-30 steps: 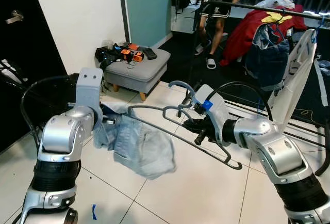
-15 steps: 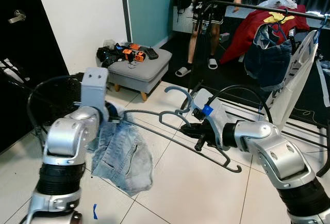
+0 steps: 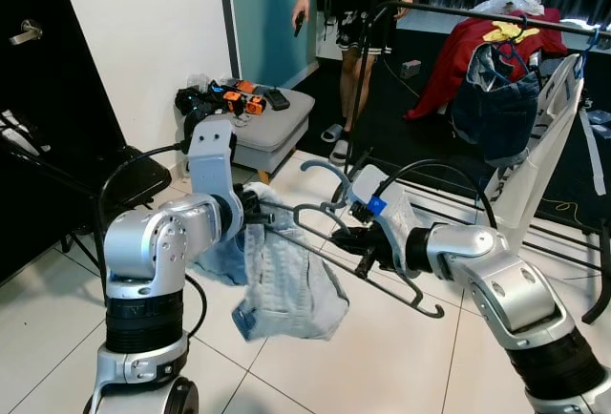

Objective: Hang hanger

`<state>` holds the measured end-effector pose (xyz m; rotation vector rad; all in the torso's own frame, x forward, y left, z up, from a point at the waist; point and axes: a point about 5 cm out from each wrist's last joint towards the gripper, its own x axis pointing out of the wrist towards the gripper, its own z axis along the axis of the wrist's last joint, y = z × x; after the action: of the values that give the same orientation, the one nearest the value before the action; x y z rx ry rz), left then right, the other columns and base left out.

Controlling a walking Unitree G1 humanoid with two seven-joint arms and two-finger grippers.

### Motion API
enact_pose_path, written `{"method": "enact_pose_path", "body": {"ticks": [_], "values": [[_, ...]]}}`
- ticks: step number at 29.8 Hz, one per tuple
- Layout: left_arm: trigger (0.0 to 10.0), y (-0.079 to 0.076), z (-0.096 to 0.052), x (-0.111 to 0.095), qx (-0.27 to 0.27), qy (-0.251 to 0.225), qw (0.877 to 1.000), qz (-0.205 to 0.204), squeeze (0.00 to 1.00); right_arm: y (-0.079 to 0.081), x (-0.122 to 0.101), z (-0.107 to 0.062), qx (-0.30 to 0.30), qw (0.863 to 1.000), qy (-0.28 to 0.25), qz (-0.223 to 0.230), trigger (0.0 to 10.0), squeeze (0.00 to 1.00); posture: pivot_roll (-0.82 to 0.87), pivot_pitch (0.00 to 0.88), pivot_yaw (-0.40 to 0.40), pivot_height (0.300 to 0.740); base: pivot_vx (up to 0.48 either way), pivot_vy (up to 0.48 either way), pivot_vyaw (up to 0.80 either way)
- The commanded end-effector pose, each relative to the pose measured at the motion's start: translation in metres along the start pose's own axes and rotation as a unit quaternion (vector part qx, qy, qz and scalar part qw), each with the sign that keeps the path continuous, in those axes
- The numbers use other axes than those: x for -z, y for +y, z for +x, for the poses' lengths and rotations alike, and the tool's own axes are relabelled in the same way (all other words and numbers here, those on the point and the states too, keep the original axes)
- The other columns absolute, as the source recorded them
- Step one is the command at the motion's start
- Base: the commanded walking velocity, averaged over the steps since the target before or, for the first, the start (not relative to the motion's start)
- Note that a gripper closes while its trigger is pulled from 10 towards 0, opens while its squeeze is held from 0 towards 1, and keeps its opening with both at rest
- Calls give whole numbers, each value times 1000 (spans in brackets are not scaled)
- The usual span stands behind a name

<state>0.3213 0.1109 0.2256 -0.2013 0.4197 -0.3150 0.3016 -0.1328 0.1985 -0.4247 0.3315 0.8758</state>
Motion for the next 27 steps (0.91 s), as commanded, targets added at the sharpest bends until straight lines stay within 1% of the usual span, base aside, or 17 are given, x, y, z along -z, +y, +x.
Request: {"method": "enact_pose_path", "body": {"ticks": [1,2,3,4,5,6,7,9,10,12,13,14,15,23,24,26,27], "values": [[10000,-24,-6,-5,71,-19,996,46,0,0,-11,3,0,1000,-25,-14,10000,0,-60,0,46,736,0,0,0],[10000,-30,-7,-4,88,-20,993,70,0,0,-11,4,1,1000,-27,-13,10000,0,-60,0,46,736,0,0,0],[10000,-30,-7,-4,88,-20,993,70,0,0,-11,4,1,1000,-27,-13,10000,0,-60,0,46,736,0,0,0],[10000,-37,-10,-3,106,-25,988,109,0,0,-12,5,2,999,-30,-11,10000,0,-61,0,47,736,0,0,0],[10000,-44,-13,-2,128,-40,978,162,118,-1,-13,6,7,999,-36,-7,10000,0,-62,0,47,736,0,0,0],[10000,-48,-16,-1,141,-50,970,193,118,-2,-14,7,10,999,-39,-4,10000,0,-62,0,47,736,0,0,0],[10000,-51,-17,0,150,-54,964,212,118,-2,-14,7,12,999,-42,-2,10000,0,-62,0,47,736,0,0,0],[10000,-51,-17,0,150,-54,964,212,118,-2,-14,7,12,999,-42,-2,10000,0,-62,0,47,736,0,0,0],[10000,-55,-20,-1,165,-75,954,238,733,-3,-15,8,14,999,-44,0,10000,0,-64,0,46,736,0,0,0],[10000,-55,-20,-1,165,-75,954,238,733,-3,-15,8,14,999,-44,0,10000,0,-64,0,46,736,0,0,0],[10000,-60,-24,-1,185,-89,945,254,988,-4,-15,8,16,999,-47,2,10000,0,-65,0,46,736,0,0,0],[10000,-60,-24,-1,185,-89,945,254,988,-4,-15,8,16,999,-47,2,10000,0,-65,0,46,736,0,0,0],[10000,-63,-30,3,207,-92,930,289,1000,-6,-16,9,22,998,-55,5,10000,0,-65,0,46,736,0,0,0],[10000,-51,-33,8,189,-79,917,342,1000,-10,-20,8,37,997,-74,6,10000,0,-64,0,46,736,0,0,0],[10000,-45,-37,5,185,-85,915,348,0,-11,-24,8,40,995,-92,10,10000,0,-64,0,46,736,0,0,0],[10000,-41,-40,3,183,-89,913,353,0,-12,-26,7,42,993,-105,13,10000,0,-64,0,46,736,0,0,0],[10000,-34,-51,-6,197,-105,911,346,0,-12,-32,4,36,988,-145,30,10000,0,-62,0,46,736,0,0,0]]}}
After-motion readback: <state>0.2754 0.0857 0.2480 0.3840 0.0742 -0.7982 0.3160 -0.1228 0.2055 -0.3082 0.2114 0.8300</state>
